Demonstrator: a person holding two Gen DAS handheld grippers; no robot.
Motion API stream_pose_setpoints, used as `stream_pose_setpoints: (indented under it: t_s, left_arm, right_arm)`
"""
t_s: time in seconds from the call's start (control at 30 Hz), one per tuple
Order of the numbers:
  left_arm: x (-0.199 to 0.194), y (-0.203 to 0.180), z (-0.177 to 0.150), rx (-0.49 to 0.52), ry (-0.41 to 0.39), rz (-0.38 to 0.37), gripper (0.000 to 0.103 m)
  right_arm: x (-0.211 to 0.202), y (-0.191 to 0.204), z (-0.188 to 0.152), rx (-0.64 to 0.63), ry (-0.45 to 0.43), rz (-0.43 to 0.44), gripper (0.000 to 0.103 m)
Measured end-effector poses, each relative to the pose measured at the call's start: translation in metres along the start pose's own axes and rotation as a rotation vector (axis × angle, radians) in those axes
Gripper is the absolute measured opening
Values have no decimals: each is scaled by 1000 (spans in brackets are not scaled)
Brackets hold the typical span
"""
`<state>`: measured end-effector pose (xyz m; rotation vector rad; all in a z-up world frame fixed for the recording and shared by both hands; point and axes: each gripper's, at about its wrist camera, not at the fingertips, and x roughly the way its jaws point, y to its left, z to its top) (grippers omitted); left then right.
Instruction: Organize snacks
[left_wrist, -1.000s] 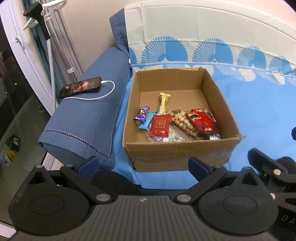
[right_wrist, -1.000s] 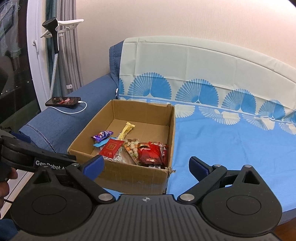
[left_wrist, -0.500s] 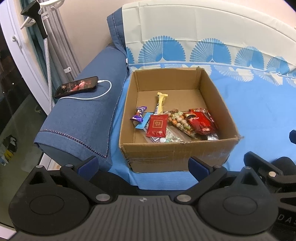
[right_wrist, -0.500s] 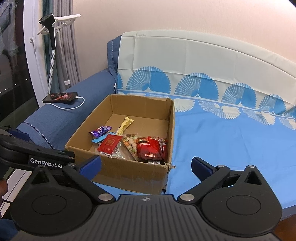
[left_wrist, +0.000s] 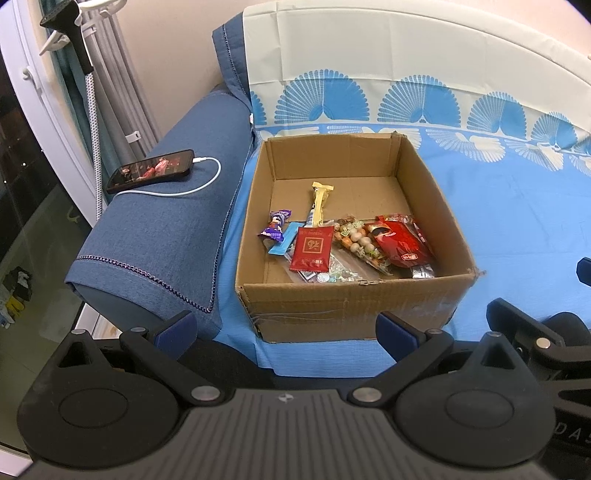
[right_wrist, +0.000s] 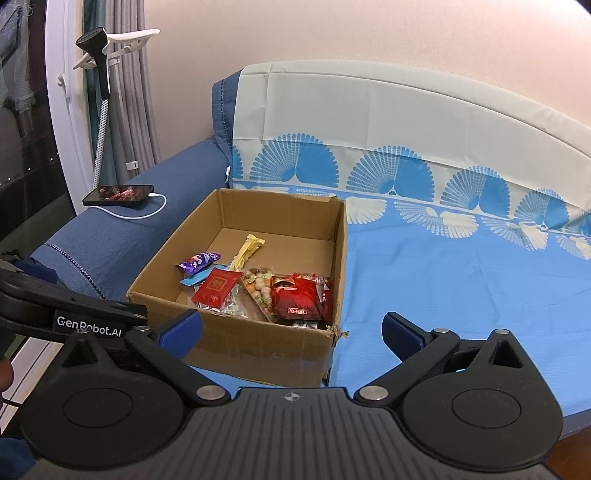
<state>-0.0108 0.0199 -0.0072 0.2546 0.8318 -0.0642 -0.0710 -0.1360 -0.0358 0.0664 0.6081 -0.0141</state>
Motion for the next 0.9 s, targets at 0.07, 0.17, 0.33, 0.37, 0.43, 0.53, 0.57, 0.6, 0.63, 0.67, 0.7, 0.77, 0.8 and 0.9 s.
stream_pose_setpoints:
  t_s: [0.07, 0.17, 0.33, 0.37, 0.43, 0.53, 0.57, 0.6, 0.63, 0.67, 0.7, 0.77, 0.8, 0.9]
  left_arm:
    - [0, 0, 0, 0, 0, 0, 103]
    - [0, 0, -1, 0, 2, 1, 103]
    - [1, 0, -2, -1, 4, 1, 103]
    - [1, 0, -2, -1, 6, 2, 103]
    - [2, 0, -3, -1, 8, 3, 103]
    - [2, 0, -3, -1, 8, 3, 103]
    - [2, 0, -3, -1, 8, 3, 103]
    - [2, 0, -3, 0, 9, 4, 103]
    - [2, 0, -3, 0, 9, 4, 103]
    - [3, 0, -3, 0, 10, 5, 103]
    - [3, 0, -2, 0, 11, 6, 103]
    - [3, 1, -2, -1, 10, 9, 103]
    - [2, 1, -2, -2, 9, 10, 103]
    - [3, 1, -2, -6, 6, 9, 103]
  right_arm:
    - [0, 0, 0, 0, 0, 0, 103]
    - [0, 0, 0, 0, -1, -1, 103]
    - [0, -1, 0, 1, -1, -1, 103]
    - [0, -1, 0, 1, -1, 0, 103]
    - [0, -1, 0, 0, -1, -1, 103]
    - [0, -1, 0, 1, -1, 0, 103]
    - [0, -1, 0, 1, -2, 0, 103]
    - [0, -1, 0, 1, -2, 0, 103]
    - [0, -1, 0, 1, -2, 0, 103]
    - [0, -1, 0, 1, -2, 0, 103]
    - [0, -1, 0, 2, -3, -1, 103]
    - [0, -1, 0, 3, -6, -1, 103]
    - [0, -2, 0, 3, -8, -1, 103]
    - [1, -1, 1, 5, -11, 0, 103]
